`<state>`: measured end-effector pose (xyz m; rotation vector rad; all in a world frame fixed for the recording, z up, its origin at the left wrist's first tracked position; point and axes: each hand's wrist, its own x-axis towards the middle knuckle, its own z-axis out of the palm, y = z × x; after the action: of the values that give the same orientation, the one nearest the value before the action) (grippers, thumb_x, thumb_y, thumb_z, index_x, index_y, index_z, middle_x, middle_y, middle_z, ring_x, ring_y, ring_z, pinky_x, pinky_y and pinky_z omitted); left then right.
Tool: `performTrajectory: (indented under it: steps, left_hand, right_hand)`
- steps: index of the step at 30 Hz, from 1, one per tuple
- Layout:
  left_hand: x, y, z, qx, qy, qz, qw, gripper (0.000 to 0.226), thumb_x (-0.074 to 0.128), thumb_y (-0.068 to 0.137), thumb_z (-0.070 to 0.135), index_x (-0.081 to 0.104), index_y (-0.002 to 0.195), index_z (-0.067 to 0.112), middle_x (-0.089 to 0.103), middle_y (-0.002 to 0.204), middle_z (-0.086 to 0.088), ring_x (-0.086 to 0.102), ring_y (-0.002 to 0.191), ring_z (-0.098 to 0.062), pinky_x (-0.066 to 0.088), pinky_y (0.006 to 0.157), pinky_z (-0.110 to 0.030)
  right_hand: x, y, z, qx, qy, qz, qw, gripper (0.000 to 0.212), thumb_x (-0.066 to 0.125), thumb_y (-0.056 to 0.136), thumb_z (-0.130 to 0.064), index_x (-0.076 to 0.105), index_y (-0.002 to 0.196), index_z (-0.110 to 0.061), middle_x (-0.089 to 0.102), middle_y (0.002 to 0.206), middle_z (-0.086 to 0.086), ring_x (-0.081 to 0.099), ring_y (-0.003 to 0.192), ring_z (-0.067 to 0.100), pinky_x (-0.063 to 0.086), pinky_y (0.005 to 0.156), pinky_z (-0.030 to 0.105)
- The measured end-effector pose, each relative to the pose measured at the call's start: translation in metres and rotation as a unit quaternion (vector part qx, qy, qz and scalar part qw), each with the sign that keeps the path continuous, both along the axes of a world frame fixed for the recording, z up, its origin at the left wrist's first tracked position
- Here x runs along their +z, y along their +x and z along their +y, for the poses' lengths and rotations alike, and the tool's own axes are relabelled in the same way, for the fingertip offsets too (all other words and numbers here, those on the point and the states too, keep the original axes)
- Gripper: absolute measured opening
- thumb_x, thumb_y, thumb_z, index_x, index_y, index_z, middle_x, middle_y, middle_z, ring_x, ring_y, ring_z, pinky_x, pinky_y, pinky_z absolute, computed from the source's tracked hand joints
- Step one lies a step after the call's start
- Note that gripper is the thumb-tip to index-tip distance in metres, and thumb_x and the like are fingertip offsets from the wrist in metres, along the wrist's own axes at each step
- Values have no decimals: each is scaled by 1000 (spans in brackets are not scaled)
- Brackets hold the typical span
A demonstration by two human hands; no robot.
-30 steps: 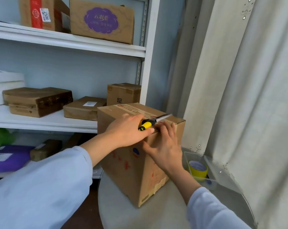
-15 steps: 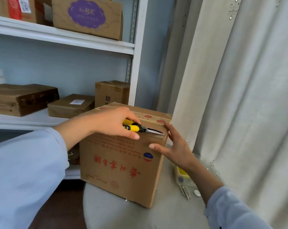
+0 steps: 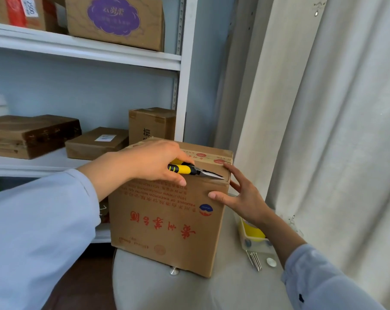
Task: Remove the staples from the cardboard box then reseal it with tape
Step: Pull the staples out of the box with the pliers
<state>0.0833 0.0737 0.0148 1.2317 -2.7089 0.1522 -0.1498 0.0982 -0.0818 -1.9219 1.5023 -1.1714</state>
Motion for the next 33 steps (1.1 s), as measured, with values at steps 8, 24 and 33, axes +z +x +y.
performTrajectory:
  steps: [8, 24, 33]
  left_hand:
    - [5, -7, 9, 9, -37, -18, 999, 50, 53, 86, 57, 46, 133, 44, 43, 93, 15, 43, 88, -6, 34, 69, -24]
    - [-53, -17, 54, 103, -88, 135, 982, 56, 43, 87, 64, 39, 138, 42, 50, 104, 10, 54, 99, -13, 48, 76, -29]
    - [-14, -8, 33, 53, -93, 35, 994, 53, 51, 85, 62, 45, 134, 43, 53, 117, 6, 51, 109, -16, 41, 78, -29]
  right_hand:
    - [-1, -3, -3, -5, -3, 4, 1000, 92, 69, 62, -63, 25, 141, -46, 35, 132, -25, 41, 134, 20, 43, 105, 46]
    - [-4, 3, 2, -10, -6, -13, 1000, 93, 68, 63, -61, 26, 143, -41, 40, 136, -18, 43, 133, 21, 42, 106, 46]
    - [-5, 3, 0, -9, 1, -18, 1000, 93, 68, 63, -63, 25, 143, -42, 41, 138, -17, 43, 133, 20, 42, 106, 49]
